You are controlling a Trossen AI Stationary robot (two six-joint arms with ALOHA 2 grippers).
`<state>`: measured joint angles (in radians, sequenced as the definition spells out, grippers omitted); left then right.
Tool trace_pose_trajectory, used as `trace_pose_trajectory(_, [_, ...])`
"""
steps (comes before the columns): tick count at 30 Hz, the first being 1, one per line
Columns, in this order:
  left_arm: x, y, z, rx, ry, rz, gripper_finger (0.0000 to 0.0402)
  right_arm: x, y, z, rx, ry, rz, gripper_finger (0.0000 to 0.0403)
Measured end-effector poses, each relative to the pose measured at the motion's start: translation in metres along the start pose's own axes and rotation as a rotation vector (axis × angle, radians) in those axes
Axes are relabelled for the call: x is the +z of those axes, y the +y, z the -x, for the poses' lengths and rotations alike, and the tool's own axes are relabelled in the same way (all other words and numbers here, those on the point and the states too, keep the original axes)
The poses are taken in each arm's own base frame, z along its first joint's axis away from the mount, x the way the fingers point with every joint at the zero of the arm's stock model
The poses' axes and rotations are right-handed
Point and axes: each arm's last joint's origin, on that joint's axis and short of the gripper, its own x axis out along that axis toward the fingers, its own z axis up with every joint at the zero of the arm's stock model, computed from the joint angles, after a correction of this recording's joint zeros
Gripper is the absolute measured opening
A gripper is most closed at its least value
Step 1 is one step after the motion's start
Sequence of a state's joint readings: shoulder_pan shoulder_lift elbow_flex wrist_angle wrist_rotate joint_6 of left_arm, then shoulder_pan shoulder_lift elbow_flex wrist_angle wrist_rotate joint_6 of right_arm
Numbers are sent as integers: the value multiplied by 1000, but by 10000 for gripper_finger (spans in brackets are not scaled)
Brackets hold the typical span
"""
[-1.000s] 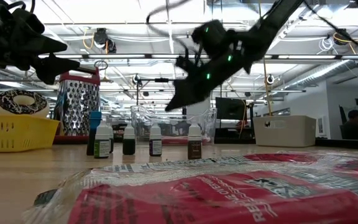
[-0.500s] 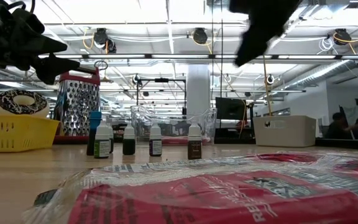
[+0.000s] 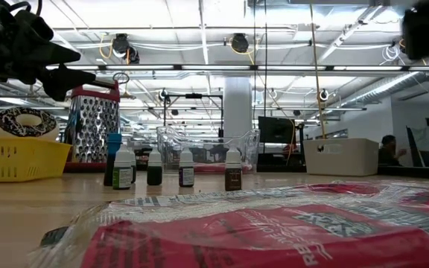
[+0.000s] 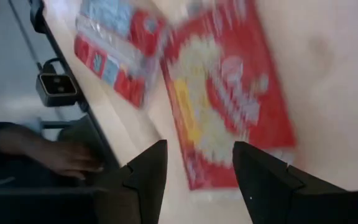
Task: Pick & Place Food Item
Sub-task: Put the right popcorn bag into the transparent bin
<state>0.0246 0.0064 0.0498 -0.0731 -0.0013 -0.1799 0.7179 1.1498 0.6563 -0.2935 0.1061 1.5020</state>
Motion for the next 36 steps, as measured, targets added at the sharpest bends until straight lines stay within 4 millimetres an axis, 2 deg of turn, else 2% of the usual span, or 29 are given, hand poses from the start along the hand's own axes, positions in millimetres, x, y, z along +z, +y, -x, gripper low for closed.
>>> trace_pose_trajectory(4, [0, 0, 0, 0, 0, 0, 280, -14, -24, -13, 16, 33, -109, 171])
trace_pose_trajectory(9, [0, 0, 0, 1, 0, 0, 280, -17, -45, -18, -18, 44, -185, 171])
trace_pose_trajectory(15, [0, 0, 0, 1, 0, 0, 280, -16, -48, -8, 8, 47, -254, 171])
trace_pose_trajectory(19, [0, 0, 0, 1, 0, 0, 280, -15, -53, -3, -33, 43, -317, 171])
trace_pose_trajectory(25, [0, 0, 0, 0, 0, 0, 280, -16, -63, -2, -147, 46, -346, 171])
trace_pose_trajectory(36, [0, 0, 0, 1, 0, 0, 280, -17, -64, -8, -167, 40, -381, 171])
